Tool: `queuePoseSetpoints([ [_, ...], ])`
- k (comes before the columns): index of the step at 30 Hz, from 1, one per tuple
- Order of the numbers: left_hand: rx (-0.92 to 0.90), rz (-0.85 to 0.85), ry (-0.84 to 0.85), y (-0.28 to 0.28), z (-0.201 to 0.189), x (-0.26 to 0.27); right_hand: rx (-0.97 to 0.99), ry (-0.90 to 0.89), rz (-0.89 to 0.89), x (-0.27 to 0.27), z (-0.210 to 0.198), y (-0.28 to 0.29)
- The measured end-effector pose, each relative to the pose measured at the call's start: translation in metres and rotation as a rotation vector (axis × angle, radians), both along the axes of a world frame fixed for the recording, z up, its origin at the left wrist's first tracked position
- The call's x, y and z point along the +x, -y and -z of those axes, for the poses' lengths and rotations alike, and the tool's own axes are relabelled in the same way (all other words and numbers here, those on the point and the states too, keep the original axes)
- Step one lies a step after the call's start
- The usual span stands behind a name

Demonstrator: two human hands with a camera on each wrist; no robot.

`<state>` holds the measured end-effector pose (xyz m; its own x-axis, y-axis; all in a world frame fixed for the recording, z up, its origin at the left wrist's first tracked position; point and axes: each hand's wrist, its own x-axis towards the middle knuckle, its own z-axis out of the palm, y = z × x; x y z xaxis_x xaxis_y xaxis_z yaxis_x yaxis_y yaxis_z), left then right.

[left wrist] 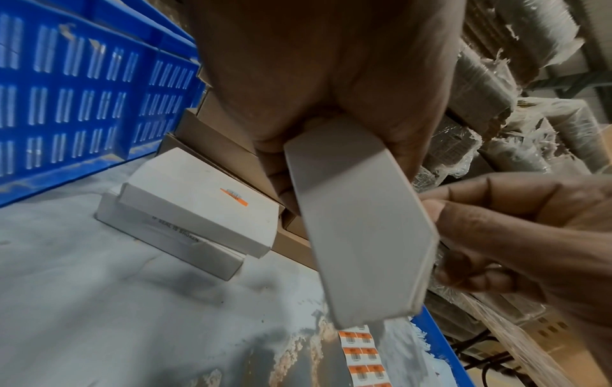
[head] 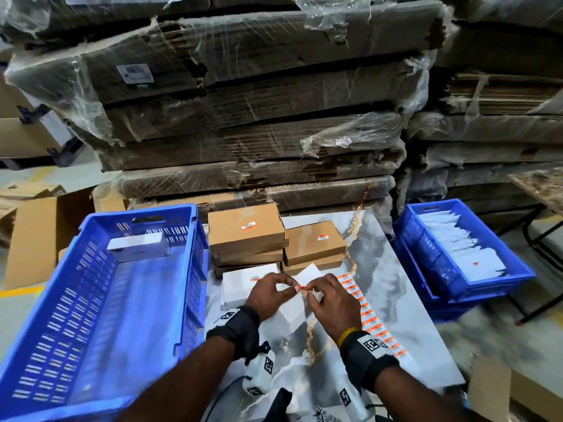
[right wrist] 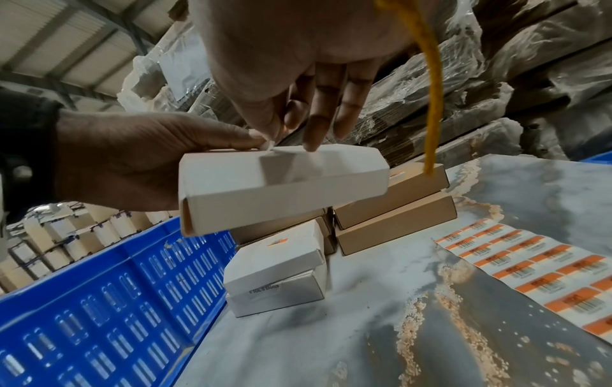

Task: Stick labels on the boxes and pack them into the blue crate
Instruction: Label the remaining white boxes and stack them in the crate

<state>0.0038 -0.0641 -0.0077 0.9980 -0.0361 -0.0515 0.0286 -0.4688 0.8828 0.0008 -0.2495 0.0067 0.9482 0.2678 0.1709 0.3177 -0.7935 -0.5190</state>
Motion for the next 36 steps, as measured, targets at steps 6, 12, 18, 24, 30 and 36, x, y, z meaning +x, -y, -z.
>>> queuePoseSetpoints([
  [6,0.001,0.018,-0.063,0.008,0.004,-0.004,0.053,-0.079,0.063,0.003,0.004,0.013],
  [12,0.054,0.074,-0.077,0.018,0.008,-0.016,0.147,-0.240,0.078,-0.001,0.018,0.024],
  [18,0.218,0.110,-0.171,0.019,0.019,-0.027,0.198,-0.491,0.043,-0.009,0.040,0.052],
  [24,0.277,0.116,-0.284,0.018,0.030,-0.040,-0.068,-0.755,0.065,-0.023,0.073,0.098],
  [30,0.300,0.144,-0.338,0.028,0.042,-0.050,-0.276,-0.910,0.105,-0.036,0.100,0.112],
  [36,0.335,0.189,-0.358,0.035,0.048,-0.058,-0.328,-0.911,0.180,-0.040,0.105,0.103],
])
